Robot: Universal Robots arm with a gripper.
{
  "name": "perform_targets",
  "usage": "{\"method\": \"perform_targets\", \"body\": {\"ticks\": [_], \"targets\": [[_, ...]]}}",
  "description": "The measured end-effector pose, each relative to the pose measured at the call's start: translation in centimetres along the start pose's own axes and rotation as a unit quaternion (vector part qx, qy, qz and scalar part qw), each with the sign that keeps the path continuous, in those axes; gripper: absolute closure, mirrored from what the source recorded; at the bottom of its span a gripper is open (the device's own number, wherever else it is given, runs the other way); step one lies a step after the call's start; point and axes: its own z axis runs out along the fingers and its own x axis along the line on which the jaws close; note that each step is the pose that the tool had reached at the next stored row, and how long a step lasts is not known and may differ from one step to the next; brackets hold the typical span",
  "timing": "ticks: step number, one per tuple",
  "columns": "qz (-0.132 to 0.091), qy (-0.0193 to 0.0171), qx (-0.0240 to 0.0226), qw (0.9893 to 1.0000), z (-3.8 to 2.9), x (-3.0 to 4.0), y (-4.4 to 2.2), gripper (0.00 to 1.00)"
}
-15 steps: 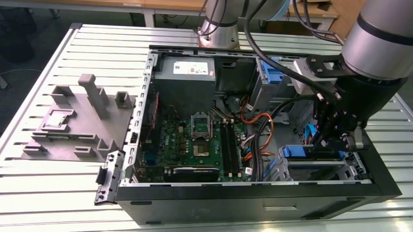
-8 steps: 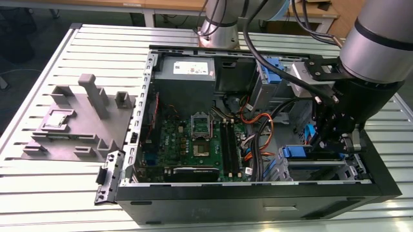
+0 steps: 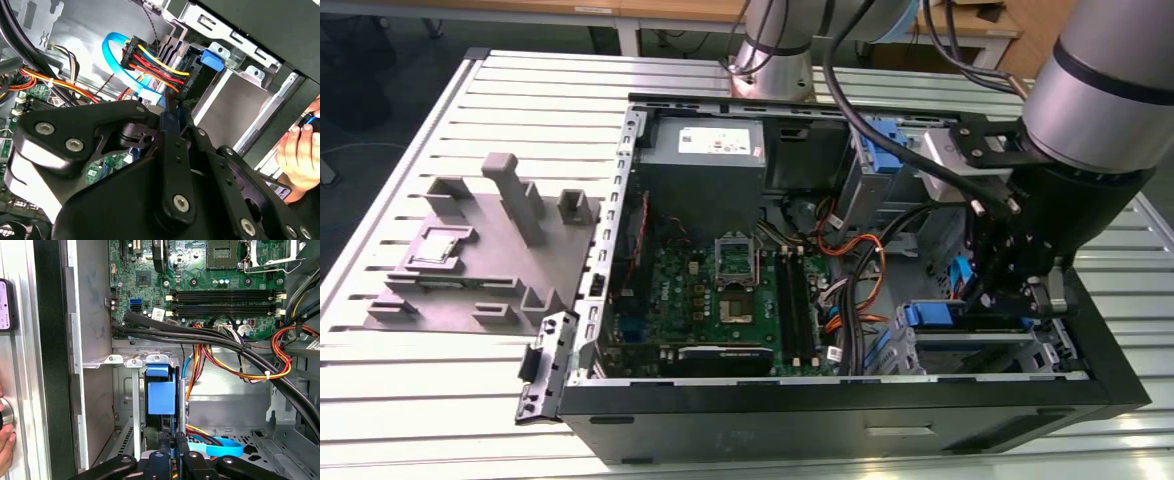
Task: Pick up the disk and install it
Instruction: 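Insert the second disk wire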
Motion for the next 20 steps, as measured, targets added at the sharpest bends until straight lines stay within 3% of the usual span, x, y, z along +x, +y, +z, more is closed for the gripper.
{"method": "perform_targets", "body": {"ticks": [1,2,5,12,14,15,17,18,20], "targets": [[0.0,-0.0001,0.0,1.0,0.01,0.0,0.0,0.83],[0.0,-0.0002,0.0,1.0,0.01,0.0,0.0,0.76],[0.0,0.0,0.0,1.0,-0.26,0.02,-0.03,0.76],[0.0,0.0002,-0.0025,1.0,-2.4,0.12,-0.27,0.76],[0.0,0.0001,-0.0026,1.0,-2.4,0.13,-0.27,0.78],[0.0,0.0,-0.0027,1.0,-2.4,0.13,-0.27,0.84],[0.0,0.0001,-0.0027,1.0,-2.41,0.13,-0.27,0.84],[0.0,0.0002,-0.0027,1.0,-2.41,0.13,-0.27,0.9],[0.0,0.0002,-0.0028,1.0,-2.41,0.13,-0.27,0.9]]}}
